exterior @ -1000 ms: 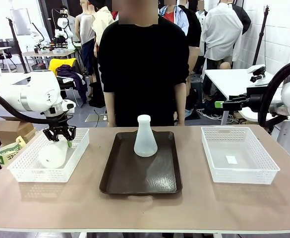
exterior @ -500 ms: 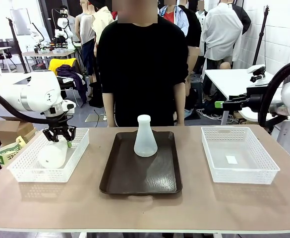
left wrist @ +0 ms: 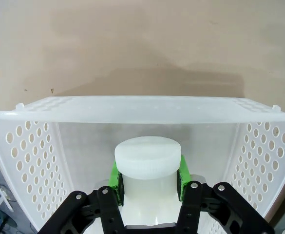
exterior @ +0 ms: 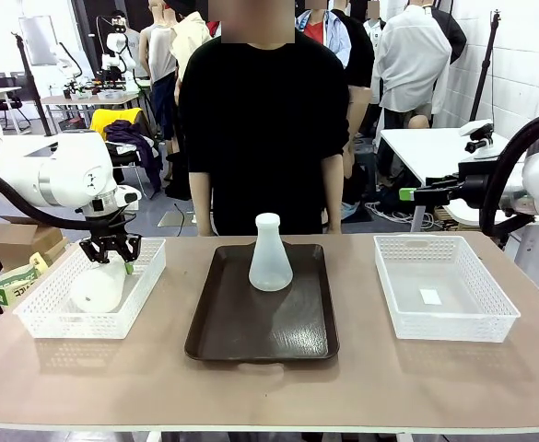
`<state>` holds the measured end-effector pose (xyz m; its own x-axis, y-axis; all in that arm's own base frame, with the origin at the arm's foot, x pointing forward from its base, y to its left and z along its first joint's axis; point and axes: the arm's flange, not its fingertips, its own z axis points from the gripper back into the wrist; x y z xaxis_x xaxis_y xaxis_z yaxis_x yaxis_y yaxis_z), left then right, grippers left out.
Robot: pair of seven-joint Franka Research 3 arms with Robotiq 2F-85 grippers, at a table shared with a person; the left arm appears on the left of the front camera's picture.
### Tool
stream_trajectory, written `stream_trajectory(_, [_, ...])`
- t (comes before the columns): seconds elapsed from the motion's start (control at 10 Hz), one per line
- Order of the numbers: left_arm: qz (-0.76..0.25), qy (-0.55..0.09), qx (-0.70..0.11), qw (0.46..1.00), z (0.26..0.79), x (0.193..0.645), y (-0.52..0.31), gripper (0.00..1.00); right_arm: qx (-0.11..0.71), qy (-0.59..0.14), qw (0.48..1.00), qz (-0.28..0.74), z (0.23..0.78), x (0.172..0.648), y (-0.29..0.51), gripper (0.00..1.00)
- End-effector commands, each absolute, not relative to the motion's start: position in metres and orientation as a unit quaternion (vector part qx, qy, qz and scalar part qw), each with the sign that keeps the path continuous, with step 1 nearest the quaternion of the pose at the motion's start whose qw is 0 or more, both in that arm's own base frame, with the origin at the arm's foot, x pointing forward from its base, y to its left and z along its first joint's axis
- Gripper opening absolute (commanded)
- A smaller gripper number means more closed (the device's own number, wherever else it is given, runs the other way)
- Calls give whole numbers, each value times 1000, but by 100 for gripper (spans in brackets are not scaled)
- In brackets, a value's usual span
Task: Prepare the laboratory tools.
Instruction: Place the picked Big flask upright in the Handle tray as directed by the person.
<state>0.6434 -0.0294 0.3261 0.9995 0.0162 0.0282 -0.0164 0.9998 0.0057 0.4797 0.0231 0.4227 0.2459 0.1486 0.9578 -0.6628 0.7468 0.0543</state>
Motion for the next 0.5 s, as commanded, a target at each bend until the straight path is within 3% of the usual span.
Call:
stream_trajectory(0.0, [9, -22, 1, 1000, 326, 645, -29, 0, 234, -546, 758, 270, 423, 479, 23, 100])
stream_trajectory(0.4, [9, -22, 1, 1000, 326, 645, -29, 0, 234, -546, 758, 270, 423, 479, 23, 100])
